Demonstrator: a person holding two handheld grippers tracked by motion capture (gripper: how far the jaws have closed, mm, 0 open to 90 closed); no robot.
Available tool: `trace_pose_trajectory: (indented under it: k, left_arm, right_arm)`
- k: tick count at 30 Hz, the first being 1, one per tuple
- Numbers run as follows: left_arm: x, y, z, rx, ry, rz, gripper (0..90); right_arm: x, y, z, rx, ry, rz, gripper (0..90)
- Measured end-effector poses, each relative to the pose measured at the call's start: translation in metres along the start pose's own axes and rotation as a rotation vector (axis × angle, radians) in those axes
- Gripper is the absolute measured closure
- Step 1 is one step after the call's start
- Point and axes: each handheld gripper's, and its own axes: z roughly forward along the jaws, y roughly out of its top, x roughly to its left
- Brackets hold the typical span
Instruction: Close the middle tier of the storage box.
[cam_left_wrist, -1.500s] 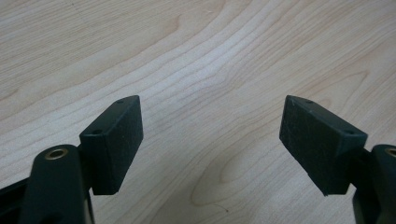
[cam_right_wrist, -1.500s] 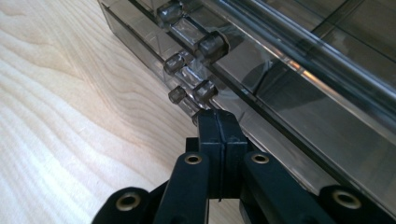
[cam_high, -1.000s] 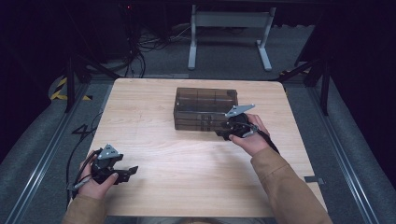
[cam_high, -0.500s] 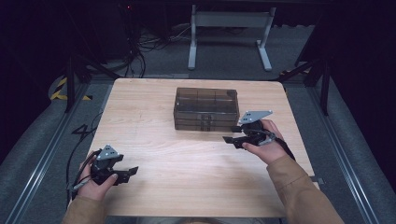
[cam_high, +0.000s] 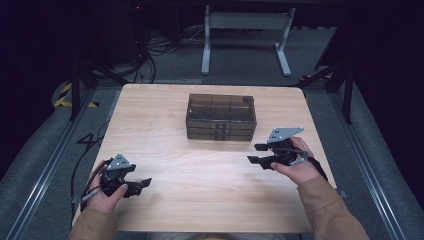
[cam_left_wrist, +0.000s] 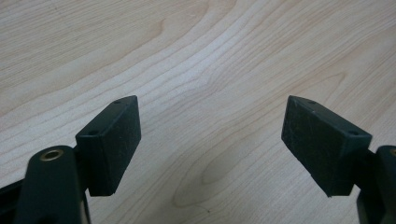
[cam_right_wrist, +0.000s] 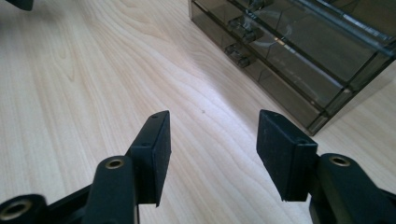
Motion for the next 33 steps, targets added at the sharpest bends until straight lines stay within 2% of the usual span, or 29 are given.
trace_pose_trajectory:
  k: [7,18,25,33]
  left_arm:
    - [-0.001,0.0,0.0,0.006,-0.004,0.002,20.7]
    - [-0.001,0.0,-0.001,0.004,-0.003,0.002,20.6]
    - [0.0,0.0,-0.001,0.0,-0.007,-0.003,20.6]
    - [0.001,-0.001,-0.001,0.002,-0.003,0.0,20.6]
  right_arm:
    - [0.006,-0.015,0.001,0.024,0.001,-0.015,45.0]
    - [0.018,-0.042,0.007,0.028,0.018,-0.029,44.9]
    - [0.018,-0.053,0.016,0.036,0.024,-0.027,44.9]
    - [0.021,-0.067,0.029,0.079,0.023,-0.046,44.9]
